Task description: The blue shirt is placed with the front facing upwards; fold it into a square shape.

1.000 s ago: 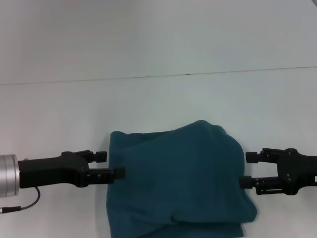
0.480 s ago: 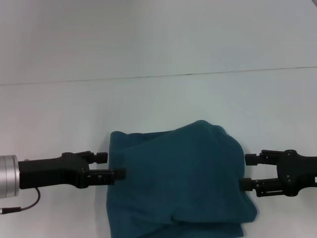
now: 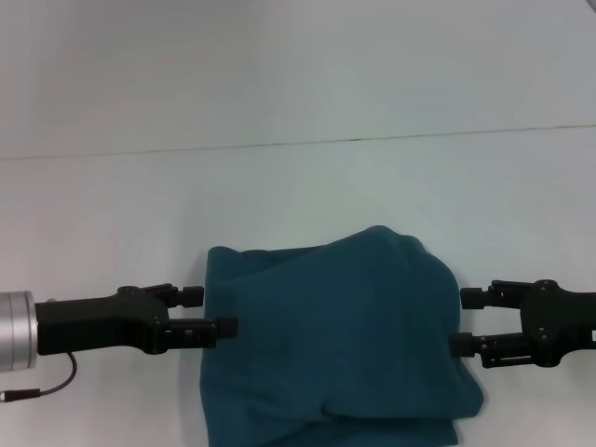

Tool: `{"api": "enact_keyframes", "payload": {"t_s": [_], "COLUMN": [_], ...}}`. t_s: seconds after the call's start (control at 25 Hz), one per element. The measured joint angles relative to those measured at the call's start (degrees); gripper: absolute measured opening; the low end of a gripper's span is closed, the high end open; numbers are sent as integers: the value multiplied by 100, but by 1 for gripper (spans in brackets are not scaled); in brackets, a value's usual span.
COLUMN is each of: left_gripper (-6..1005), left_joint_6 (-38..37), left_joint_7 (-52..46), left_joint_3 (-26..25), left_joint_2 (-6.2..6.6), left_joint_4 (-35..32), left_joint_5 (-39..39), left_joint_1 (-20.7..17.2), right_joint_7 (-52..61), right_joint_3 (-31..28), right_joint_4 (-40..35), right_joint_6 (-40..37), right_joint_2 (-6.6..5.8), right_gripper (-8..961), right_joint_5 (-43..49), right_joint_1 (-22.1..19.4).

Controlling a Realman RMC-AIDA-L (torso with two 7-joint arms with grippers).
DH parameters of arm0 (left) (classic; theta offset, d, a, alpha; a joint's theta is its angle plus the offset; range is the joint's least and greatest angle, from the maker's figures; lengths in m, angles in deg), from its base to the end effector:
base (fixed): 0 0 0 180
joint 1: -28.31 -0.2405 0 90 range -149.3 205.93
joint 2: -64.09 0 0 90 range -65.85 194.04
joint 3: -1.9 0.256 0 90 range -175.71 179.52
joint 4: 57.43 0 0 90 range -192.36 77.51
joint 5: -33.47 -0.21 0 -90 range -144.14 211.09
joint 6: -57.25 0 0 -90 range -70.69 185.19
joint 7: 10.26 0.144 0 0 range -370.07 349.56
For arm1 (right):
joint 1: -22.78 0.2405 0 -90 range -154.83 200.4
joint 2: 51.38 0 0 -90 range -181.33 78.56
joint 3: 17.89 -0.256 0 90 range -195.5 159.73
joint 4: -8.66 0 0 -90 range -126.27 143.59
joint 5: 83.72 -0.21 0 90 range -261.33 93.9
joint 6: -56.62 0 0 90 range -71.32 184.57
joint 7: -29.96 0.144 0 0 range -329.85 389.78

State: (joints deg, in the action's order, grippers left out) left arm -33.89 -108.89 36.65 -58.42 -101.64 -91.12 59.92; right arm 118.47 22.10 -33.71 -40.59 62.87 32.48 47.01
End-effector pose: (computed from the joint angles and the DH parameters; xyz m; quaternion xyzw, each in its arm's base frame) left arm -0.2561 0.3294 -0.0050 -0.9084 -0.3477 -0.2144 0.0890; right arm 0.2968 0.2996 0.0424 -0.9293 0.2854 0.2116 0.1015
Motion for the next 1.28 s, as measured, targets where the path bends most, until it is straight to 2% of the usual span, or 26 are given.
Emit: {"api": "enact_keyframes", "payload": {"t_s": [1.28], "left_gripper": [934], "left_joint_6": [-76], "left_joint_7": [-5], "left_joint_3": [68], "left_joint_2": [9], "left_joint_4": [-9], "left_joint_5": [-4], "left_joint_1": [47], "right_joint_7": [-51], "right_joint_3": [9], "right_joint_4": [0], "right_joint_6": [-141], "right_joint_2": [24], "right_gripper": [915], "right_joint_5": [179], "right_joint_1": [54]}}
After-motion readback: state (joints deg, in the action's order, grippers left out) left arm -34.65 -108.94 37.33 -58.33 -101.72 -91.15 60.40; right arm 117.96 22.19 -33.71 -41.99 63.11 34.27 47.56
